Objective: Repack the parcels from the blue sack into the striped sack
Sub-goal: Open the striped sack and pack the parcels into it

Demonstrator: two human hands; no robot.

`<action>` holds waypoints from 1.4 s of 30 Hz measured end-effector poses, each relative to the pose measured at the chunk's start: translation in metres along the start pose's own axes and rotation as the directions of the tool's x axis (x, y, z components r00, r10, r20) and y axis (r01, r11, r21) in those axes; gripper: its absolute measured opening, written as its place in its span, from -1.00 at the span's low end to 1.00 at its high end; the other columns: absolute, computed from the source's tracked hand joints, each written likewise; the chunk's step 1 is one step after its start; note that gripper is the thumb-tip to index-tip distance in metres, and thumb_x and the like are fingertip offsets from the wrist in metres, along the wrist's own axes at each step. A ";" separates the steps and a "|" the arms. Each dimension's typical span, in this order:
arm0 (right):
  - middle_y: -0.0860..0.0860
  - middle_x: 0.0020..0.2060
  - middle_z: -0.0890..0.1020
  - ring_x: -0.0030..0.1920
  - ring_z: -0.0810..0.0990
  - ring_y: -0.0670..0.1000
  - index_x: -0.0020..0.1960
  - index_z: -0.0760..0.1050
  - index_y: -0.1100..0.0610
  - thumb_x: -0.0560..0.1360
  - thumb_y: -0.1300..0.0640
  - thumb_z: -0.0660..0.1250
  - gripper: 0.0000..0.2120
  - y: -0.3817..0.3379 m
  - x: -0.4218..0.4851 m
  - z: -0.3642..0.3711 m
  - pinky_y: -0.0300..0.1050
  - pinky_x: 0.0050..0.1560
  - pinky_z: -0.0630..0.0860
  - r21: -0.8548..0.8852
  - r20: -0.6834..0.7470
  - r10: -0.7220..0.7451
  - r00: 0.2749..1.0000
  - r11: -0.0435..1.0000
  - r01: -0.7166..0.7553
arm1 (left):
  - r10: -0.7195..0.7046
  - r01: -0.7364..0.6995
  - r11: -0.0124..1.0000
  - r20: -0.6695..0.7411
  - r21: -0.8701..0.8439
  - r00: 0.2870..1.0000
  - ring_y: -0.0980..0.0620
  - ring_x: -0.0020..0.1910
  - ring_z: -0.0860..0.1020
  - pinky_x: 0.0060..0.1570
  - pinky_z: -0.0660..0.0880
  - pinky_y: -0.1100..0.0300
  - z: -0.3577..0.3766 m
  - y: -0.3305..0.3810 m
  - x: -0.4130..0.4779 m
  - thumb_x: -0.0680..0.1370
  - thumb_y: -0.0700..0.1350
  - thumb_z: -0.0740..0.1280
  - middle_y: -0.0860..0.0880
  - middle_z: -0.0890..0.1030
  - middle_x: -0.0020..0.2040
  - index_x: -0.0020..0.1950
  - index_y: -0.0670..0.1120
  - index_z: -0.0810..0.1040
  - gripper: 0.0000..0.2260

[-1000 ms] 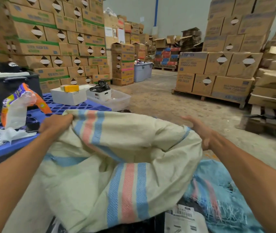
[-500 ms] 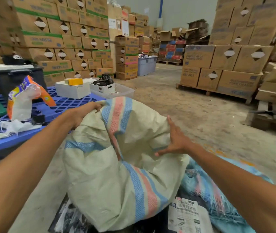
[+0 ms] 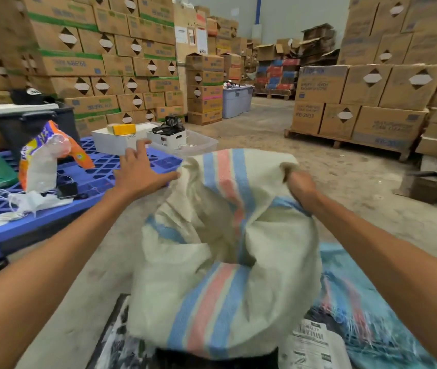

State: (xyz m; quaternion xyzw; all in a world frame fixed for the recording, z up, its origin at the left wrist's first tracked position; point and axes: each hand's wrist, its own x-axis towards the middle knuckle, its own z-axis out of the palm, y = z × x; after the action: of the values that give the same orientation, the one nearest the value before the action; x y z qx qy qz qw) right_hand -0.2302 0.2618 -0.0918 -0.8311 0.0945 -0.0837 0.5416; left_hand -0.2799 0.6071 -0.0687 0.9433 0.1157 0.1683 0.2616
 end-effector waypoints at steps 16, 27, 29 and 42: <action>0.14 -0.12 0.72 -0.16 0.71 0.10 0.06 0.60 0.13 0.67 -0.04 0.10 -0.64 -0.051 -0.019 -0.060 -0.02 -0.16 0.67 0.624 0.407 -0.072 0.910 0.749 -0.220 | -0.209 0.330 0.859 0.319 -0.392 0.924 -0.08 0.05 0.62 -0.07 0.54 0.07 0.144 0.056 -0.051 0.17 0.26 0.60 -0.05 0.64 0.07 0.17 -0.14 0.52 -0.26; 0.03 -0.16 0.65 -0.17 0.60 0.09 0.04 0.55 0.03 0.03 0.08 0.63 -0.41 0.027 0.026 -0.124 -0.09 -0.21 0.54 -0.800 0.036 -0.124 0.992 0.591 0.103 | -0.402 0.401 0.915 -0.168 -0.040 0.900 -0.25 -0.05 0.58 -0.11 0.47 0.02 0.048 -0.072 0.001 0.46 -0.10 0.42 -0.19 0.57 -0.16 -0.04 -0.15 0.68 -0.84; 0.07 -0.15 0.68 -0.17 0.61 0.12 -0.03 0.58 0.04 0.12 0.03 0.61 -0.55 0.043 0.028 -0.108 -0.09 -0.24 0.51 -0.780 0.079 -0.114 0.990 0.612 0.133 | -0.364 0.373 0.928 -0.179 0.016 0.914 -0.24 -0.12 0.58 -0.18 0.47 0.04 0.030 -0.076 0.006 0.45 -0.09 0.44 -0.18 0.57 -0.20 -0.15 -0.13 0.68 -0.89; 0.11 -0.05 0.61 -0.06 0.59 0.15 0.12 0.56 0.19 0.32 -0.22 0.53 -0.42 0.036 0.084 -0.016 -0.01 -0.13 0.52 -0.556 0.030 -0.010 0.999 0.831 0.025 | -0.095 0.144 0.912 -0.144 0.383 0.985 -0.14 -0.15 0.52 -0.25 0.44 0.09 0.016 -0.067 0.095 0.41 0.02 0.47 -0.14 0.58 -0.15 -0.09 -0.13 0.57 -0.75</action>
State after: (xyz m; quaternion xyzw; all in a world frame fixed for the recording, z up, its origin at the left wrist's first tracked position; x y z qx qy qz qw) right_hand -0.1548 0.2121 -0.1150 -0.9545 0.1000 -0.0470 0.2769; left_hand -0.1954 0.6851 -0.0925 0.9555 0.2205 0.1830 0.0696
